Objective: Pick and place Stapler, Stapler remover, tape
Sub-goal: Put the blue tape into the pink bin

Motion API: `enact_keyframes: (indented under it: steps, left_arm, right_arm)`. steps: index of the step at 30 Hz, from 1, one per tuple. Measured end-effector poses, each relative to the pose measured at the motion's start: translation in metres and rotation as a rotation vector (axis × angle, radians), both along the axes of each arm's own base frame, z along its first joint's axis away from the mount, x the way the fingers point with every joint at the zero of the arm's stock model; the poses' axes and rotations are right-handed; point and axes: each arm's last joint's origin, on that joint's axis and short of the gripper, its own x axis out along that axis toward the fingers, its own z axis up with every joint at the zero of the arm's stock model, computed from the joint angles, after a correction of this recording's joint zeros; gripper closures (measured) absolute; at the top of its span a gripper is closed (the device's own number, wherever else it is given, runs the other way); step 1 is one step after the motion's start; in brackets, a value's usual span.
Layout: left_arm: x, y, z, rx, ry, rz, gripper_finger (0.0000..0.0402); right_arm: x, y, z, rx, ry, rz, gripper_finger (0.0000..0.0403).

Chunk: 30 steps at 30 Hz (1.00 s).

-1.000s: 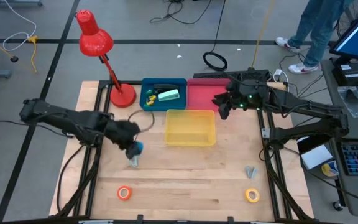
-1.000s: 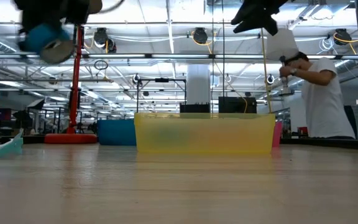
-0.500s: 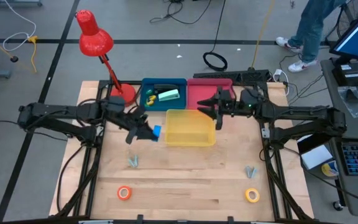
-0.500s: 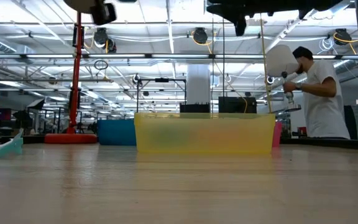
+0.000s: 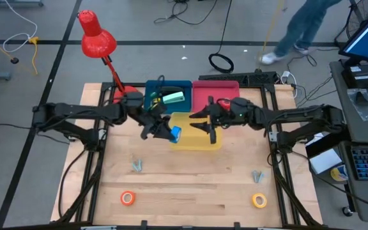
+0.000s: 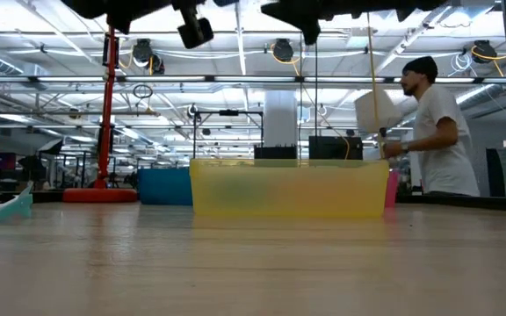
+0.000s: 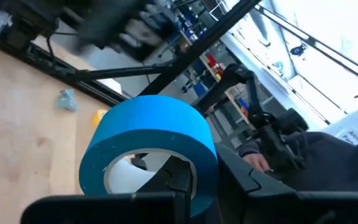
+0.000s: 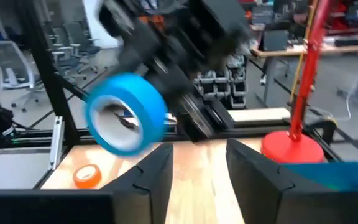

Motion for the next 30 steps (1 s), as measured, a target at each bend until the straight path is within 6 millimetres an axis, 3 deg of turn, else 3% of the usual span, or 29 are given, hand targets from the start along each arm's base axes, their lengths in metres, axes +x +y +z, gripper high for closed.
enact_keyframes:
  steps: [5, 12, 22, 30]
  left_arm:
    - [0.005, 0.01, -0.006, -0.01, 0.008, -0.001, 0.0363]
    - [0.002, 0.024, 0.003, 0.006, -0.087, 0.038, 0.0363]
    - [0.001, 0.026, 0.005, 0.034, -0.12, 0.041, 0.0363]
    - [0.001, 0.026, 0.005, 0.076, -0.147, 0.042, 0.0363]
  right_arm:
    - [0.005, 0.004, 0.006, -0.016, -0.01, 0.018, 0.0216]
    - [0.005, 0.004, 0.006, 0.029, -0.005, 0.011, 0.0173]
    - [0.019, -0.001, -0.003, 0.191, -0.034, -0.031, 0.0167]
    - [0.019, -0.004, -0.002, 0.295, -0.04, -0.042, 0.0167]
